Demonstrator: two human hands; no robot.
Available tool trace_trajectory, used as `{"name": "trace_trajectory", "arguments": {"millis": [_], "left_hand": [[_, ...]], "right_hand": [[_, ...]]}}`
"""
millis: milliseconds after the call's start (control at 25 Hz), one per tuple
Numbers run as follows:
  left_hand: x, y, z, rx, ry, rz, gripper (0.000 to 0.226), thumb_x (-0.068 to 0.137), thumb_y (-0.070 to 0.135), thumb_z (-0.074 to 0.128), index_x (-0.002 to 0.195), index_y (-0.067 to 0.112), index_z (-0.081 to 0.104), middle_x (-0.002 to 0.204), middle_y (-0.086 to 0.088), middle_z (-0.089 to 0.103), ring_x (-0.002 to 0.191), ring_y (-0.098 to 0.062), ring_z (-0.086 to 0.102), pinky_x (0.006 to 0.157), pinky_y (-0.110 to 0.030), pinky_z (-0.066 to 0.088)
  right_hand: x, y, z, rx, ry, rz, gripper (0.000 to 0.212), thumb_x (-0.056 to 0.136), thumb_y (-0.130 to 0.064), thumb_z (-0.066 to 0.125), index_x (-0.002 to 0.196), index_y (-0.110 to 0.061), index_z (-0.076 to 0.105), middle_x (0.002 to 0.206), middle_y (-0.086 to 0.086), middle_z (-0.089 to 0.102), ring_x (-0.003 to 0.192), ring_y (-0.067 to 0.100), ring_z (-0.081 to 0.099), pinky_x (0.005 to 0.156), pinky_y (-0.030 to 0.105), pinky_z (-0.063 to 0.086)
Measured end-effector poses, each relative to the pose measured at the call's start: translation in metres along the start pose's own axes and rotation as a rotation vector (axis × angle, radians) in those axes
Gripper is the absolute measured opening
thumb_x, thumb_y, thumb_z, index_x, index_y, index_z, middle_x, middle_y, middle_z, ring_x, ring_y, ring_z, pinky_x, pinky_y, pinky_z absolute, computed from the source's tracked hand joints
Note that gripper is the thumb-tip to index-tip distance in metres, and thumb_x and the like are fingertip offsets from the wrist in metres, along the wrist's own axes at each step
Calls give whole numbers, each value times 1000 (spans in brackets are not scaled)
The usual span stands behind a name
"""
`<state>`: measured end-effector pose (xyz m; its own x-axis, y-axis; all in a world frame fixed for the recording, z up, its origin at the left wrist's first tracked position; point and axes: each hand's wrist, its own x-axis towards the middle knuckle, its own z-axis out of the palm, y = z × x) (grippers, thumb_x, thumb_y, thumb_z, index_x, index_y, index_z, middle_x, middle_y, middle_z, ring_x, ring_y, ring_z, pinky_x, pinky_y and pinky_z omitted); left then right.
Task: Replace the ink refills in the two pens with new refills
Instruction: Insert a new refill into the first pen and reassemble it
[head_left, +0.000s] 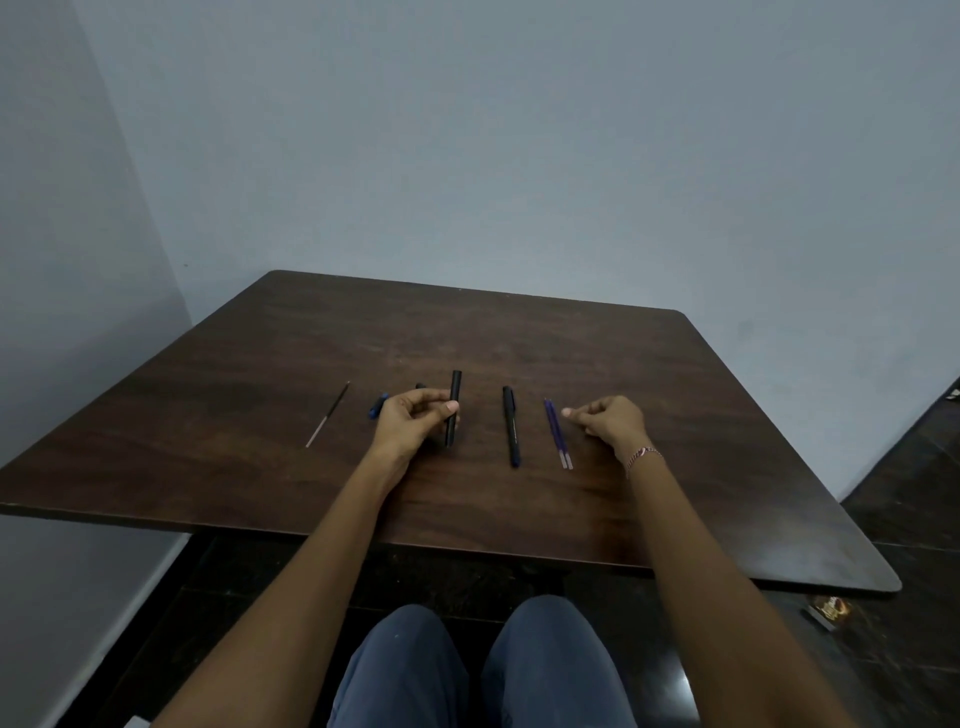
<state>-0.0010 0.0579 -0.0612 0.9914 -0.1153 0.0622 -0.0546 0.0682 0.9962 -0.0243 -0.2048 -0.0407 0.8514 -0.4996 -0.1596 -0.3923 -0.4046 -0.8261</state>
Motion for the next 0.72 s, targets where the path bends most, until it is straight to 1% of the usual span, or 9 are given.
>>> {"name": "trace_trajectory", "arguments": {"millis": [120,200,280,360,440,520,600,640,720], "left_hand": [[0,-1,0,9,4,10,14,80,5,70,89,15,66,84,-10,69,69,-9,69,81,-38,54],[0,-2,0,27,5,15,14,80,7,70,88,17,66,85,-9,68,69,-8,69,77,-33,55],[0,-2,0,39,3,20,14,80,8,70,89,18,66,86,-8,69,71,-8,69,74,-29,55],[0,-3,0,41,0,21,15,80,8,71,90,18,66,87,-9,69,76,-13,69,75,-31,55],[1,-3,-1,49,0,17,16,79,10,72,92,18,66,91,-12,69,84,-21,69,79,-36,56],[2,-5,-2,52,4,19,17,78,11,73,92,17,67,93,-15,69,90,-27,67,81,-38,55],[1,-6,-1,62,12,28,17,77,12,74,92,16,68,90,-14,68,90,-28,67,80,-36,55],[1,-5,-1,66,14,28,17,76,12,75,92,16,68,88,-11,68,90,-27,67,80,-34,55],[1,-5,1,57,9,15,18,76,11,75,92,15,69,86,-7,70,91,-26,67,82,-34,54]], "right_hand": [[-2,-7,2,-95,6,-5,32,72,-34,81,61,-12,60,82,7,66,71,12,56,71,27,46],[-1,-6,4,-122,-5,-26,30,71,-33,81,63,-13,60,85,5,64,83,14,57,75,26,45],[-1,-5,3,-145,-22,-32,26,72,-29,81,69,-11,63,86,3,62,87,14,55,77,26,45],[4,-3,2,-155,-26,-25,20,75,-24,79,79,-7,69,85,3,62,83,12,55,74,25,45],[7,0,1,-130,-1,-21,19,82,-18,71,92,-2,71,83,6,64,68,8,55,68,23,45],[9,3,0,-118,34,-30,20,86,-19,65,93,-1,72,83,10,67,59,5,54,69,24,45],[9,2,-1,-150,36,-48,17,85,-21,68,78,-6,70,87,14,71,60,7,56,69,25,49],[8,-1,-1,-203,19,-60,18,82,-23,72,76,-6,69,87,13,71,63,11,59,72,27,51],[9,-7,1,-369,-2,-71,27,75,-27,80,85,-4,70,89,11,71,76,19,65,80,32,56]]}}
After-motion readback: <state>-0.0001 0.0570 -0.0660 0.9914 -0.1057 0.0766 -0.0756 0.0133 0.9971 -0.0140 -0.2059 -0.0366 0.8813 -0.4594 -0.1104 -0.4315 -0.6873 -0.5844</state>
